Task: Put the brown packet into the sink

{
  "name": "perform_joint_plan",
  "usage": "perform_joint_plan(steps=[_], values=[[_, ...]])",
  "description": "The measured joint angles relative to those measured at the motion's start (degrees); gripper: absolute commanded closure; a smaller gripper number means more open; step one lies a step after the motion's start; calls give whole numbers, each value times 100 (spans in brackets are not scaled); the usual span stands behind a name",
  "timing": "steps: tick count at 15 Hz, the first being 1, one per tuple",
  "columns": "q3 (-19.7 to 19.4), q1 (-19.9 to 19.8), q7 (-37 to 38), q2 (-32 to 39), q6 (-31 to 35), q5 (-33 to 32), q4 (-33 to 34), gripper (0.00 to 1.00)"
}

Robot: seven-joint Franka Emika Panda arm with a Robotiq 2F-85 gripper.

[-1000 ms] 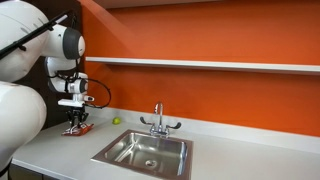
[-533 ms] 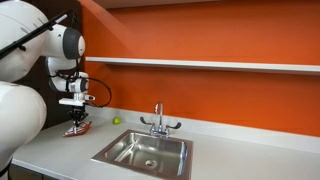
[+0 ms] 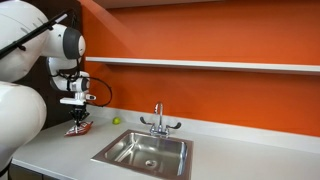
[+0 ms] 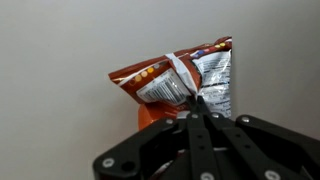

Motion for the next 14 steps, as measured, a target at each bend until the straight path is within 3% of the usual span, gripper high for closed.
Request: perform_joint_plan(steps=[14], values=[[-14,55,250,-595,-487,0,160,100]])
